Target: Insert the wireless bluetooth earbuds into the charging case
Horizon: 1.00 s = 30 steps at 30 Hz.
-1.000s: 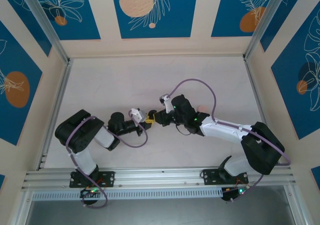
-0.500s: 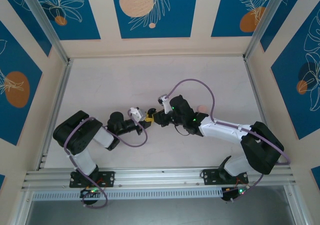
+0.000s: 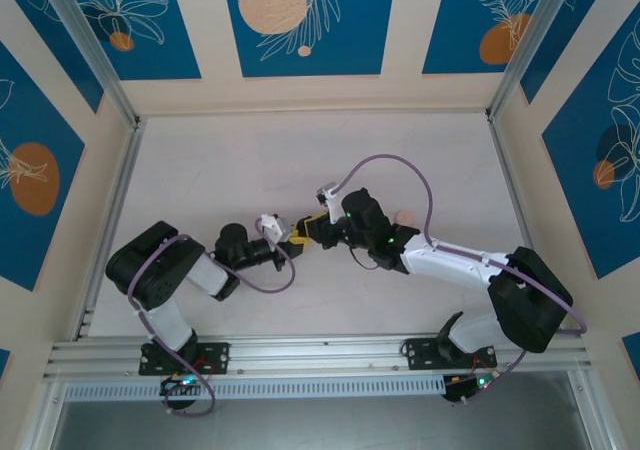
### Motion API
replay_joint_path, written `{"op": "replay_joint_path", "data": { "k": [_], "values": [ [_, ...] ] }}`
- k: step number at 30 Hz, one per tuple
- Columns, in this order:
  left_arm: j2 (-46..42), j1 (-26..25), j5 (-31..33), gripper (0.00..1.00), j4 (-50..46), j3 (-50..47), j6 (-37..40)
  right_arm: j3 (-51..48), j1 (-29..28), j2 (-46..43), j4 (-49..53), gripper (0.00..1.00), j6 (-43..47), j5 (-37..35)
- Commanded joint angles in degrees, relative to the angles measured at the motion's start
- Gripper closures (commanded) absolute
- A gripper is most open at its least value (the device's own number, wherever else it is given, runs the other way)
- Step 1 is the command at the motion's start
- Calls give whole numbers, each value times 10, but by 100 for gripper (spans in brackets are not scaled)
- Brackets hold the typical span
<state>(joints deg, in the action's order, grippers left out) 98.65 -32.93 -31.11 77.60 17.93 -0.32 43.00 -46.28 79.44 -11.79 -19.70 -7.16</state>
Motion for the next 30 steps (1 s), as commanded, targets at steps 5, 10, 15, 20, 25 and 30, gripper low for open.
{"op": "replay_joint_path", "data": {
  "k": [5,10,15,20,25,30],
  "values": [
    [-32,-6,-9,85,30,10,-33,18,-13,4,0,80,33,-25],
    [-38,-6,-11,85,30,13,-42,18,-17,3,4,80,41,-36],
    [-42,-6,-7,85,30,11,-42,18,-22,-3,14,80,52,-55],
    [-42,-6,-6,85,30,11,-38,16,-25,-17,34,80,67,-82],
    [-41,-6,-6,85,30,11,-32,18,-27,-29,43,80,79,-93],
    [-43,-6,-5,85,26,10,-25,23,-32,-30,49,80,91,-96]
  ]
}}
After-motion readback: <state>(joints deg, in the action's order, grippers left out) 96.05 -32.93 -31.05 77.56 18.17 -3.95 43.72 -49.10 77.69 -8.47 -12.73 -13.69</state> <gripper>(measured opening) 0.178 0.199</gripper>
